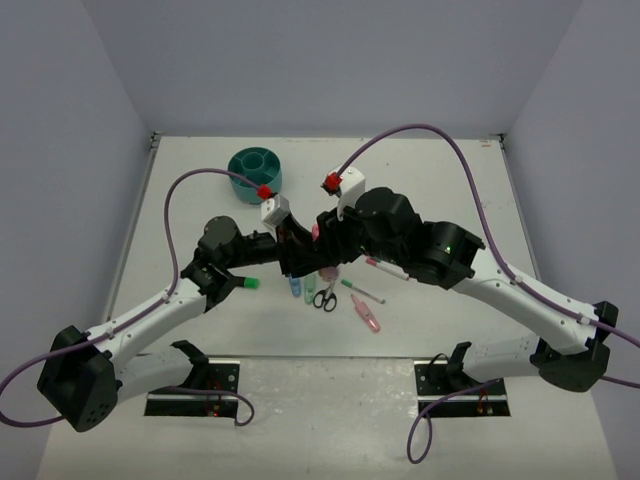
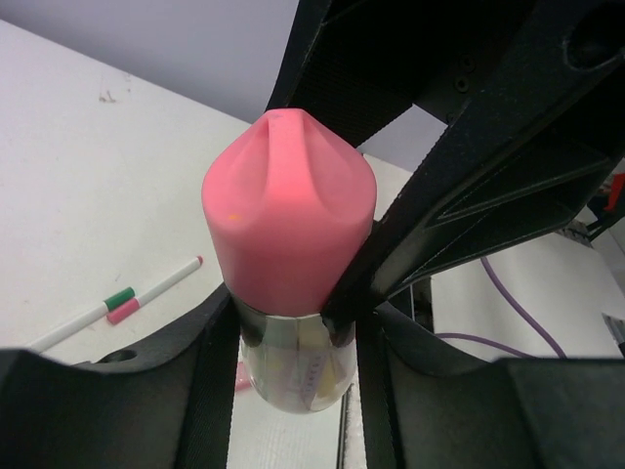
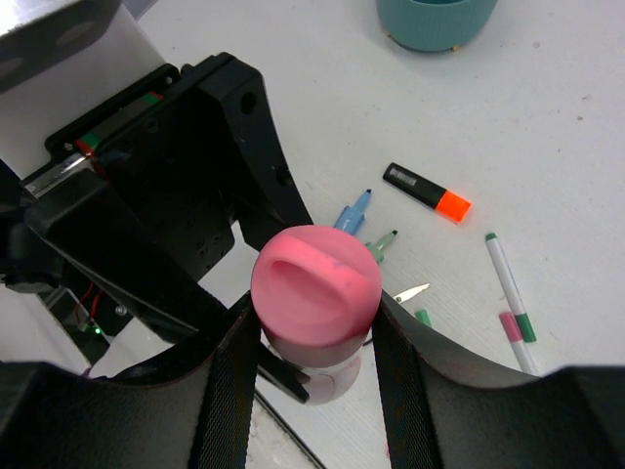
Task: Sort the stationery into containers
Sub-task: Place the stationery in the storage box.
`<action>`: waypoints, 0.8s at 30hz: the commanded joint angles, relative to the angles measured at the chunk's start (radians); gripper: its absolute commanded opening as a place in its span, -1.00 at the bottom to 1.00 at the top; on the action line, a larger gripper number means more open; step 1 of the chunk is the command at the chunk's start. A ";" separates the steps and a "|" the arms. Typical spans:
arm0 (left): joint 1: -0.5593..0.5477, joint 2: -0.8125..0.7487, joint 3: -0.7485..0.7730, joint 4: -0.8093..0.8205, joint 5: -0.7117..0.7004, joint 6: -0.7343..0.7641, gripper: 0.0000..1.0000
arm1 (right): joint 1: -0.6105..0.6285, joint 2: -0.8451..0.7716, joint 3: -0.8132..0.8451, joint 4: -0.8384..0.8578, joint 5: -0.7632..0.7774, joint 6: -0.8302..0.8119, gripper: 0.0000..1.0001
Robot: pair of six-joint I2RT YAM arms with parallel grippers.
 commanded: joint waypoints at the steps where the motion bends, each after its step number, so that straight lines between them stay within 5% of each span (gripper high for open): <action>1: -0.007 -0.010 0.004 0.078 -0.039 -0.023 -1.00 | 0.023 0.002 0.020 0.064 -0.070 0.019 -1.00; 3: -0.007 -0.023 -0.006 0.076 -0.073 -0.019 -1.00 | 0.022 -0.007 0.009 0.076 -0.081 0.022 -1.00; 16: -0.007 -0.097 -0.042 0.070 -0.178 -0.005 -1.00 | 0.021 -0.051 -0.029 0.123 -0.045 0.061 0.61; 24: -0.007 -0.097 -0.052 0.049 -0.242 -0.003 -1.00 | 0.019 -0.084 -0.036 0.120 0.057 0.121 0.68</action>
